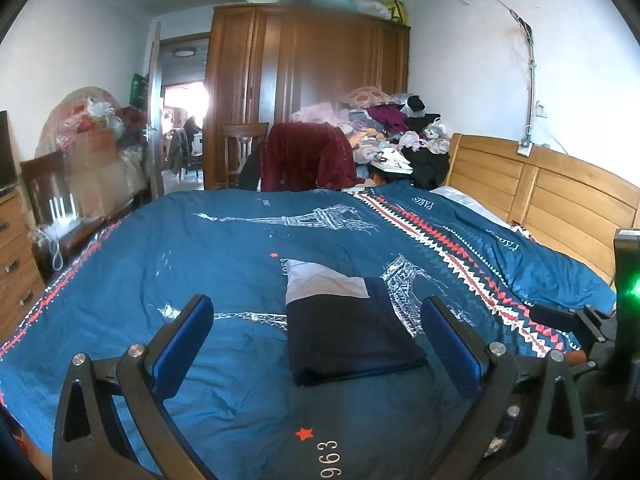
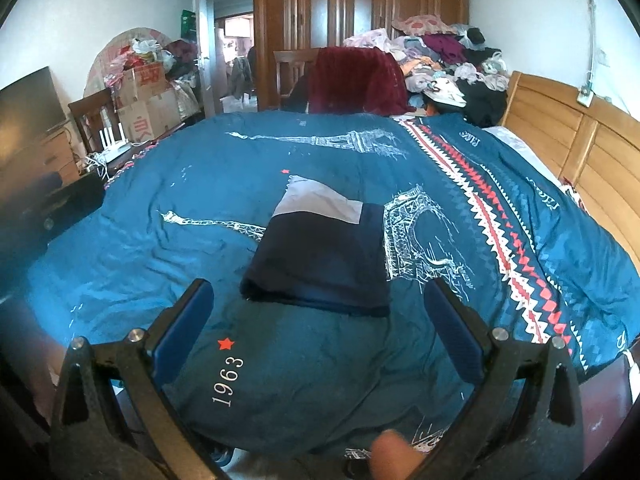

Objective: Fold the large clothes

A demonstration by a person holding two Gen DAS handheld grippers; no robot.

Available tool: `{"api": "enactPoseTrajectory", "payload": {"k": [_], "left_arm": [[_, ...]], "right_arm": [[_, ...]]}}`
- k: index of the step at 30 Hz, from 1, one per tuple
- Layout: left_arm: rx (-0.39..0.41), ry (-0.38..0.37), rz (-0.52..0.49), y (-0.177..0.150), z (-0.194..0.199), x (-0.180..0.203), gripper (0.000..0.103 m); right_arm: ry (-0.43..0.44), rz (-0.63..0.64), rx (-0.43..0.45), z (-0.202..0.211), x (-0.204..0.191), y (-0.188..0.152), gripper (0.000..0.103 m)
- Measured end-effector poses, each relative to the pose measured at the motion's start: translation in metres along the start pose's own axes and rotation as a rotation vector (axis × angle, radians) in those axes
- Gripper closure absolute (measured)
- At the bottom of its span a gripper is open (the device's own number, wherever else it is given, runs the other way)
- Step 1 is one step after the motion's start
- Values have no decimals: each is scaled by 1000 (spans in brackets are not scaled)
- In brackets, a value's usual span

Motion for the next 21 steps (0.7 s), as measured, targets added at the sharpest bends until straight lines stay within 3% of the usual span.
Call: {"api": "enactPoseTrajectory", "payload": {"k": [21], "left_arm": [[-30,4,-8,-10,-9,4,0]], "right_arm": [[-1,-29,-23,-8,8,-9,0]]}}
Point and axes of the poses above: each gripper's, at about its wrist camera, not at the fingertips, and z roughly against the way its jaws point, x to its right, y to its top, the point moved 6 cm from there along -z, roughly the way its jaws point, and after that the axes turned 5 degrees about -x, right-handed, at the moved point
